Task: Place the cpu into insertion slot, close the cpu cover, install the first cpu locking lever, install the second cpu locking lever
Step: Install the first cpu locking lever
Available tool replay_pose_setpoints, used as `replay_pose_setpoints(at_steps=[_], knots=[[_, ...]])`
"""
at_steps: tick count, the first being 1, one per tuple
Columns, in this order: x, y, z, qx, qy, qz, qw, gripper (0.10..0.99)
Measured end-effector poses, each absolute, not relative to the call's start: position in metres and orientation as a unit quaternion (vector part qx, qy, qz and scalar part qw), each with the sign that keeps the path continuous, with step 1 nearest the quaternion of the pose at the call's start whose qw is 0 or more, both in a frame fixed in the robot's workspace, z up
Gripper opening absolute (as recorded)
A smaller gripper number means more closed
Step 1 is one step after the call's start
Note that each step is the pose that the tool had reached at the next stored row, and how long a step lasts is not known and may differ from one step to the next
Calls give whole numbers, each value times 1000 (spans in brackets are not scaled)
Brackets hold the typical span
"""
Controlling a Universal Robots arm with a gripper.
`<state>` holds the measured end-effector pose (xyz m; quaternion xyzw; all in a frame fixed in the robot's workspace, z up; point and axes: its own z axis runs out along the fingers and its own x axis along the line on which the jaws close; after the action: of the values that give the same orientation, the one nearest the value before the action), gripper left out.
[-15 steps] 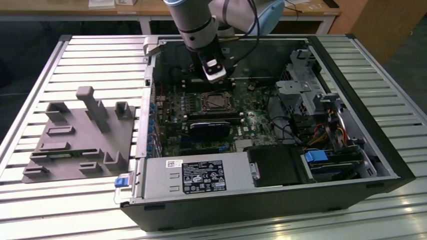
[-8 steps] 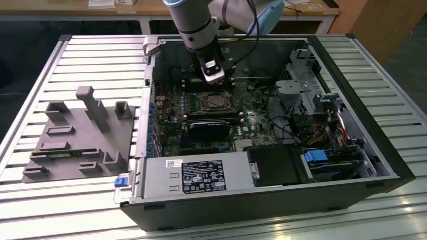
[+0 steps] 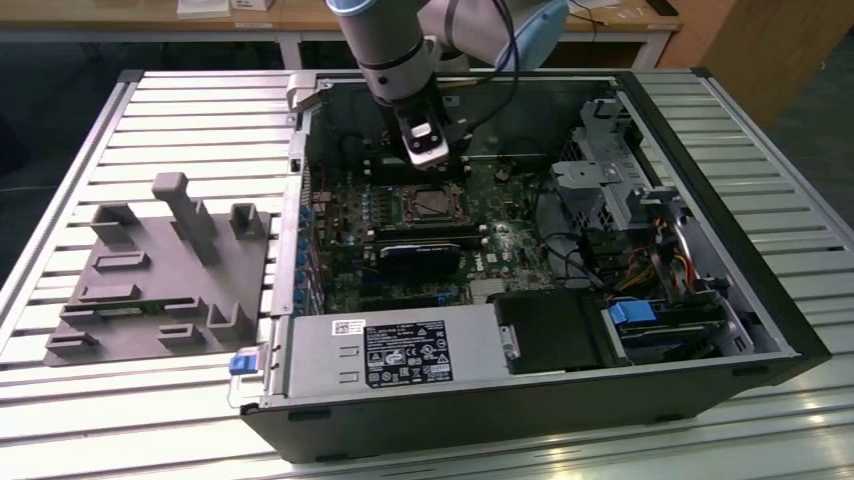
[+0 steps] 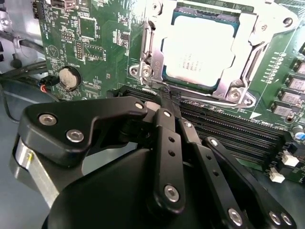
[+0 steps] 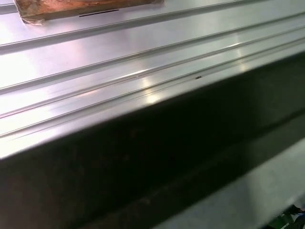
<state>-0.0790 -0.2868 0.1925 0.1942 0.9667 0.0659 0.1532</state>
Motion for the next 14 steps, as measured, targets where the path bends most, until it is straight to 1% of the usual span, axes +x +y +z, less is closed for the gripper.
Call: replay_pose_setpoints(at_steps=[14], knots=[[-76, -286, 189, 197, 966, 65, 153, 102]])
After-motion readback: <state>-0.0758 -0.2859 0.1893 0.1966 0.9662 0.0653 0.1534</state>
